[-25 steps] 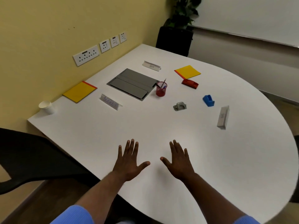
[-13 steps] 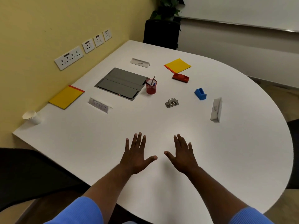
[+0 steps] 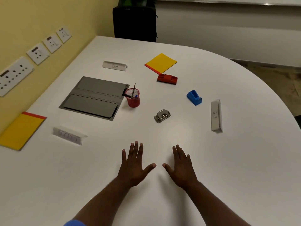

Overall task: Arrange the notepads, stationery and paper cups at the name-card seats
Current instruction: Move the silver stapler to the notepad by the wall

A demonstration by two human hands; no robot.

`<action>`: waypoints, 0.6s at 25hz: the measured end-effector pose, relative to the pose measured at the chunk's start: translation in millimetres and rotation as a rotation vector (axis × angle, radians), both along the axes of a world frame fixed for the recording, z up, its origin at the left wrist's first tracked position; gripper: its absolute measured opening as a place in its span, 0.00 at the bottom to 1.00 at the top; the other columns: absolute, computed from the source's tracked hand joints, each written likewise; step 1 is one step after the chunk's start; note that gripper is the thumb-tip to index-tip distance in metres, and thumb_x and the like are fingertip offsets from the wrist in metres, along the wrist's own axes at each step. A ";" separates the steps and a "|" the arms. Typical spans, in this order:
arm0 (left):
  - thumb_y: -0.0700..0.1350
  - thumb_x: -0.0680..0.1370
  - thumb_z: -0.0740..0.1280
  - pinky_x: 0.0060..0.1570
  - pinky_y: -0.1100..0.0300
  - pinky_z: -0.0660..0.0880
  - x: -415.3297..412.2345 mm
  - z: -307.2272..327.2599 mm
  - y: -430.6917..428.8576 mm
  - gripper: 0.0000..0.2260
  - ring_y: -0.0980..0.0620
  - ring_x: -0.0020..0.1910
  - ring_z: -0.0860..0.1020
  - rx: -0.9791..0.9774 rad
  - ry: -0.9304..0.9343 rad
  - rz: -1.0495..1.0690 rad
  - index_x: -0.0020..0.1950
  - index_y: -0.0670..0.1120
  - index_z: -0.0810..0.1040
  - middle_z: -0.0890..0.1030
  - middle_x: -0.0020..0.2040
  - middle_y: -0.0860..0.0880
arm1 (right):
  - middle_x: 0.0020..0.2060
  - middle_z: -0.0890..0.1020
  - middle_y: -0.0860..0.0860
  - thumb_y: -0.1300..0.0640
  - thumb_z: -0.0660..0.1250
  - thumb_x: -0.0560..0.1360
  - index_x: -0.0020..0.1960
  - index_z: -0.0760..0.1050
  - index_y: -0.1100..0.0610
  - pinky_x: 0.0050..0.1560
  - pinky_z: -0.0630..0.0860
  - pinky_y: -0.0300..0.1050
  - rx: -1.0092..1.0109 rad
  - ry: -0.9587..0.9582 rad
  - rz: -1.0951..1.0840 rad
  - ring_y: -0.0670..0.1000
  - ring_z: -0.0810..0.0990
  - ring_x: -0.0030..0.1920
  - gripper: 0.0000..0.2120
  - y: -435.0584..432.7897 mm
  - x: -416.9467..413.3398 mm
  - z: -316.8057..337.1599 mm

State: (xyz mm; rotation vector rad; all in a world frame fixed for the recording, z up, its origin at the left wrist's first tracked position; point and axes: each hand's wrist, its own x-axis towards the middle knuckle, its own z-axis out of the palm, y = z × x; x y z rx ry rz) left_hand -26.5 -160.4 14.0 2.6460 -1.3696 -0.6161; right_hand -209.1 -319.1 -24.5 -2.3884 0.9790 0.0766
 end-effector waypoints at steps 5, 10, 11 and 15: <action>0.78 0.71 0.38 0.78 0.45 0.32 33.6 -37.5 -64.1 0.46 0.52 0.82 0.35 -0.020 0.100 0.052 0.77 0.52 0.25 0.32 0.82 0.51 | 0.82 0.42 0.46 0.31 0.55 0.79 0.83 0.41 0.50 0.79 0.40 0.48 0.030 -0.035 -0.057 0.46 0.42 0.82 0.43 -45.2 33.9 -36.0; 0.71 0.79 0.52 0.80 0.49 0.37 49.9 -84.8 -126.4 0.42 0.53 0.83 0.41 -0.103 0.175 0.100 0.78 0.50 0.30 0.42 0.85 0.49 | 0.83 0.47 0.49 0.34 0.59 0.80 0.83 0.44 0.55 0.80 0.39 0.45 0.004 -0.101 -0.065 0.45 0.44 0.81 0.43 -88.5 67.2 -65.5; 0.69 0.80 0.54 0.80 0.49 0.37 54.1 -94.0 -137.7 0.43 0.53 0.83 0.41 -0.138 0.170 0.118 0.80 0.49 0.32 0.43 0.85 0.49 | 0.82 0.48 0.50 0.35 0.60 0.80 0.83 0.46 0.56 0.80 0.39 0.45 -0.010 -0.123 -0.073 0.44 0.45 0.81 0.43 -97.2 75.9 -69.7; 0.69 0.79 0.60 0.80 0.47 0.36 70.6 -119.0 -176.9 0.46 0.51 0.84 0.43 -0.270 0.088 0.210 0.84 0.45 0.43 0.48 0.85 0.50 | 0.82 0.55 0.51 0.43 0.64 0.81 0.82 0.50 0.58 0.81 0.43 0.51 -0.035 -0.246 -0.118 0.47 0.52 0.81 0.40 -132.9 113.7 -78.3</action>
